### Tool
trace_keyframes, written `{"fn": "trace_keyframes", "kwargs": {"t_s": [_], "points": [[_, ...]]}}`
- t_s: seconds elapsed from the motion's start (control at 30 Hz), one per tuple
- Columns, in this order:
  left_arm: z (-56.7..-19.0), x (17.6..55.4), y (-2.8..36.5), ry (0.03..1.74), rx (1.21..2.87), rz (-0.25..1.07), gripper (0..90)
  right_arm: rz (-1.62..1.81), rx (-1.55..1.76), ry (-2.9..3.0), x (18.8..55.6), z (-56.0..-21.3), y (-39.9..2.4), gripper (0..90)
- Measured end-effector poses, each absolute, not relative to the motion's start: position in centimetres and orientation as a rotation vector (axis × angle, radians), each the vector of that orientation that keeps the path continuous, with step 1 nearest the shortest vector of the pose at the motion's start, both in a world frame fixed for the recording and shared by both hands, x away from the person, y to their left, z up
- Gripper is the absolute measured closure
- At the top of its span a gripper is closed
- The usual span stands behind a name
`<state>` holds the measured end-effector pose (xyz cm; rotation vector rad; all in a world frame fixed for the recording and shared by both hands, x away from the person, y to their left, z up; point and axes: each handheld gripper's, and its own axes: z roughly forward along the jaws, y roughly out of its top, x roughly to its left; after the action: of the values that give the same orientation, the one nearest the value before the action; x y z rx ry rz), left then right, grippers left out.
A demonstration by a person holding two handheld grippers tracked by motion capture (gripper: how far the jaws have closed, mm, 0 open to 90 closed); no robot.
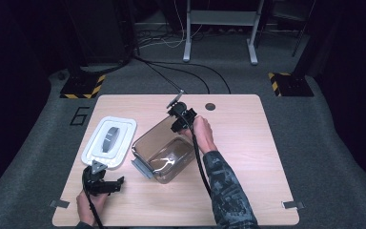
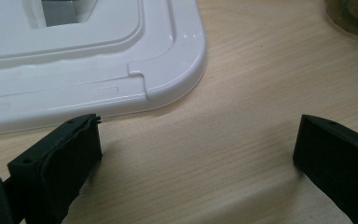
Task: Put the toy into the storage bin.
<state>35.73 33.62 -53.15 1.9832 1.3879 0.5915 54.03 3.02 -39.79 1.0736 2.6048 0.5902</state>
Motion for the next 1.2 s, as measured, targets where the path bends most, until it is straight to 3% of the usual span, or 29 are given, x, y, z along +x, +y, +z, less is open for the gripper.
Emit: {"fn": "trace_keyframes", "kwargs": {"t_s": [0.3,0.37,0.83,1.2], "points": [[-53.1,35.7,33.6,1.389,1.98,0.586,0.6,0.587,1.091,2.588,53.8,-39.6,3.8,49.5],[-53.1,35.7,33.6,1.388,1.981,0.587,0.6,0.643,1.063,2.564,53.3,-39.0,3.8,35.8],[-53.1,35.7,33.6,1.389,1.979,0.59,0.8,0.873,1.021,2.483,49.8,-36.3,-0.3,6.4],[-53.1,35.7,33.6,1.387,1.978,0.59,0.8,1.001,1.108,2.348,47.4,-36.1,-5.6,1.6]]}}
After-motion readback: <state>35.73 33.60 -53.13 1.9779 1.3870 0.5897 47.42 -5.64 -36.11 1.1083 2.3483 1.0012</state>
